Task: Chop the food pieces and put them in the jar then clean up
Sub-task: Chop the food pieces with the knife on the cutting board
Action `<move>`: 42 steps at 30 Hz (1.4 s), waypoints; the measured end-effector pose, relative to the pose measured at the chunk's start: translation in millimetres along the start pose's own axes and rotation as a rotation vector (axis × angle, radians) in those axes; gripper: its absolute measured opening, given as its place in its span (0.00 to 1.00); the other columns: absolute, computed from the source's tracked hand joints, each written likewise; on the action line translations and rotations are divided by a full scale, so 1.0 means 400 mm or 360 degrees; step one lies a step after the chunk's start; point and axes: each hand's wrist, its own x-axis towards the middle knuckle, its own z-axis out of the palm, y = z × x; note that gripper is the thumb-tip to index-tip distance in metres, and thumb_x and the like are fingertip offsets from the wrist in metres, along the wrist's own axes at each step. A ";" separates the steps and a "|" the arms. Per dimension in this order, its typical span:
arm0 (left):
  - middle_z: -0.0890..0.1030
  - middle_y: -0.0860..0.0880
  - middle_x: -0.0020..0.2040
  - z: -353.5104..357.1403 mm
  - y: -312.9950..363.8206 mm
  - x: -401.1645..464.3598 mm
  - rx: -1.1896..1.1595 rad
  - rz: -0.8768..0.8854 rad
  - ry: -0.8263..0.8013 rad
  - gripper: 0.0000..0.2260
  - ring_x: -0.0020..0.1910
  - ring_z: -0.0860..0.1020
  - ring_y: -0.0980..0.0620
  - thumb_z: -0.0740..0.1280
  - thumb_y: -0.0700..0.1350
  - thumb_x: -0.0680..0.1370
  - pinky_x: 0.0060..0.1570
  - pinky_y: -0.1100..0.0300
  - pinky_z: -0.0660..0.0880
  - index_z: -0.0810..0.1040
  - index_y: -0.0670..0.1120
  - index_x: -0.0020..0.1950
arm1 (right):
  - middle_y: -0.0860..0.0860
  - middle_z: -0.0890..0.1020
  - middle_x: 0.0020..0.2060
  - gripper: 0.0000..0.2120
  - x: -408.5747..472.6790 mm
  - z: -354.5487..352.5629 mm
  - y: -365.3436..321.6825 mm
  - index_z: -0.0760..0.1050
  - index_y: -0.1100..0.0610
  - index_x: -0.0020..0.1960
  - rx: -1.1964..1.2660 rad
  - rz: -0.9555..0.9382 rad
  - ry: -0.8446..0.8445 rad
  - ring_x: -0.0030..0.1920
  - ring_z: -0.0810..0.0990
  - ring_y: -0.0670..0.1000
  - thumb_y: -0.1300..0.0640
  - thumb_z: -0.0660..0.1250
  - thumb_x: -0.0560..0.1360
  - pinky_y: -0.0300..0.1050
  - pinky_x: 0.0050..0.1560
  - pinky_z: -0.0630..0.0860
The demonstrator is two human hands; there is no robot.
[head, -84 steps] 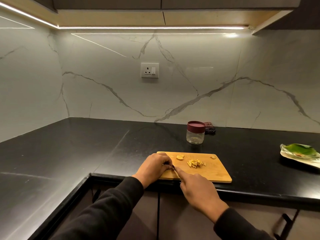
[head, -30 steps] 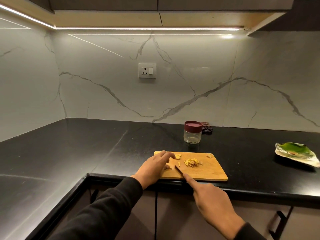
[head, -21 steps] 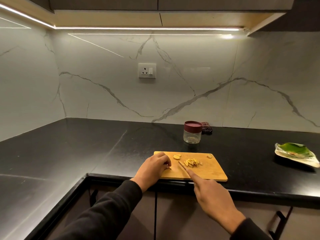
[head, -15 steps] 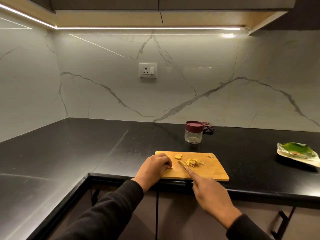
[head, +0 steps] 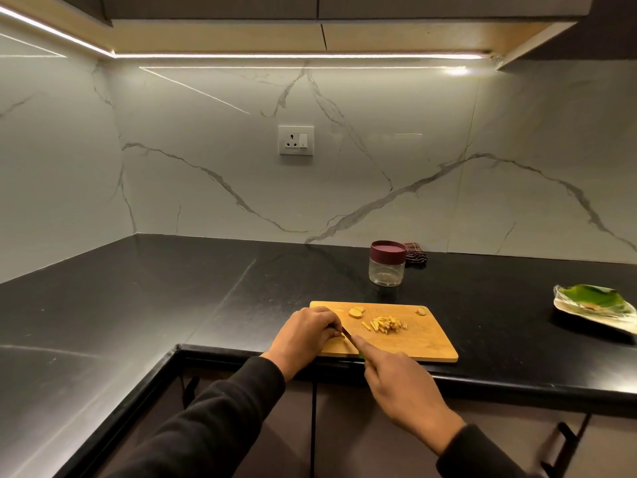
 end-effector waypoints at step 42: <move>0.79 0.55 0.59 0.007 0.004 -0.002 0.0075 0.0045 -0.0129 0.10 0.55 0.78 0.56 0.67 0.44 0.81 0.55 0.61 0.78 0.80 0.56 0.60 | 0.51 0.75 0.46 0.37 -0.078 -0.032 0.006 0.38 0.35 0.79 -0.0724 0.0073 -0.0076 0.45 0.77 0.52 0.62 0.54 0.84 0.47 0.43 0.68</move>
